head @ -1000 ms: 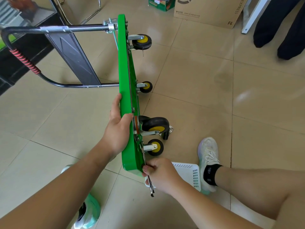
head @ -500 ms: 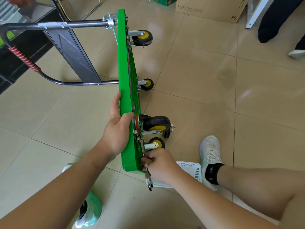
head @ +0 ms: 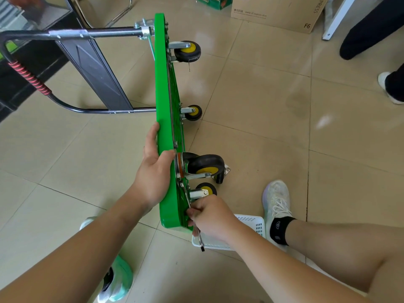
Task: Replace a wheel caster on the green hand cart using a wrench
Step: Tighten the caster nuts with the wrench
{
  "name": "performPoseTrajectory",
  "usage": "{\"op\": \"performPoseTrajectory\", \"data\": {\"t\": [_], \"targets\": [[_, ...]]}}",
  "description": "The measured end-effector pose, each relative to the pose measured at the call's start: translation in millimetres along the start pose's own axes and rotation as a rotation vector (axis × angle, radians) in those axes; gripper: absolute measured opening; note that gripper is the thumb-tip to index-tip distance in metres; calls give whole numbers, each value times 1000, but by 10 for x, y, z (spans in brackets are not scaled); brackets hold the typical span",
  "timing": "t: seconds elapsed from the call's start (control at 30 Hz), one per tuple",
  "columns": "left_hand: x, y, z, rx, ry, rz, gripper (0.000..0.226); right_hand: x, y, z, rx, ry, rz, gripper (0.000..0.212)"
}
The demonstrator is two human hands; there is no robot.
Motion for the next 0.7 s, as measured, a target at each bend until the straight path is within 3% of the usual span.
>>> {"op": "performPoseTrajectory", "data": {"t": [0.13,0.3,0.7], "targets": [[5,5,-6,-13,-1,-4,76,-112,46,-304,-66,-128,167,28],[16,11,-11,-8,-1,-7,76,-221,29,-496,-100,-182,198,33],[-4,6,11,8,-8,9,74,-233,115,189,26,25,-42,23]]}}
Point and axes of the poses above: each hand's wrist, its own z-axis away from the middle knuckle, its own y-axis out of the palm, x = y × z, the point moved 7 cm from there along -z, towards the middle knuckle, and after that the axes turned 6 degrees about -x, right-handed, at the moved point
